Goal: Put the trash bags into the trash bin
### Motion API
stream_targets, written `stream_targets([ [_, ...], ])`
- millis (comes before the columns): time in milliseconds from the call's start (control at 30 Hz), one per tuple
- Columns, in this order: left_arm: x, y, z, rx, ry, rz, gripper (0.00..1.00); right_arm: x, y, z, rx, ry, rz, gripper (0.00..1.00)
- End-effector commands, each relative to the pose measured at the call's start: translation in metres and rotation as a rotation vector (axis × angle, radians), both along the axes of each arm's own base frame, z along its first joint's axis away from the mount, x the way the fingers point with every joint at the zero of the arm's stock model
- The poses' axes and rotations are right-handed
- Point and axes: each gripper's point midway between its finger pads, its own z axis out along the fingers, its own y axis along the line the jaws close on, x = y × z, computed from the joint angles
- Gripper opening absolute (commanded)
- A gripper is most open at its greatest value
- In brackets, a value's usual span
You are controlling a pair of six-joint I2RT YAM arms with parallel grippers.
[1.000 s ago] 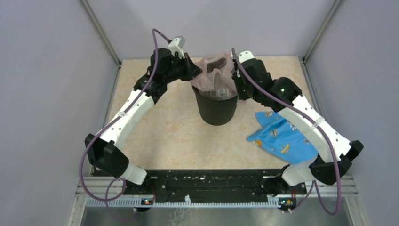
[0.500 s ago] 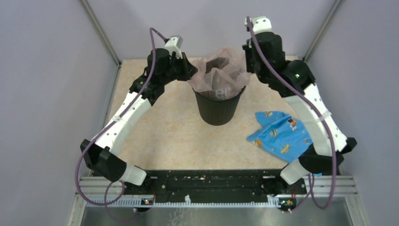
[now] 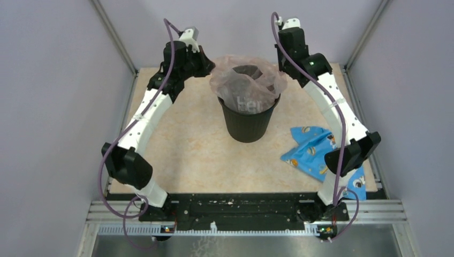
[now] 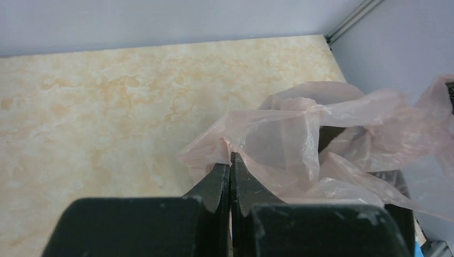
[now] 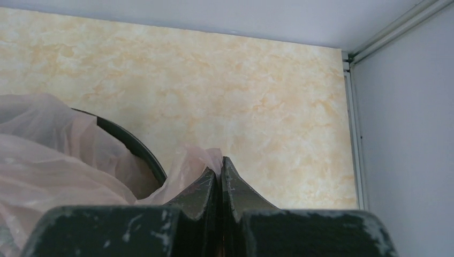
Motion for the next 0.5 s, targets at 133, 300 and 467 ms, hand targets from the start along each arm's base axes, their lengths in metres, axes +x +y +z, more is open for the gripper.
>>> stream_targets([
  [133, 0.030, 0.003, -0.032, -0.092, 0.069, -0.052, 0.00, 0.049, -0.008, -0.025, 0.093, 0.007, -0.030, 0.00],
  [300, 0.036, 0.003, -0.053, -0.120, 0.110, -0.072, 0.00, 0.064, -0.016, -0.055, 0.117, 0.063, -0.059, 0.00],
  [467, 0.039, 0.003, -0.073, -0.135, 0.159, -0.087, 0.00, 0.071, -0.028, -0.087, 0.158, 0.138, -0.094, 0.00],
])
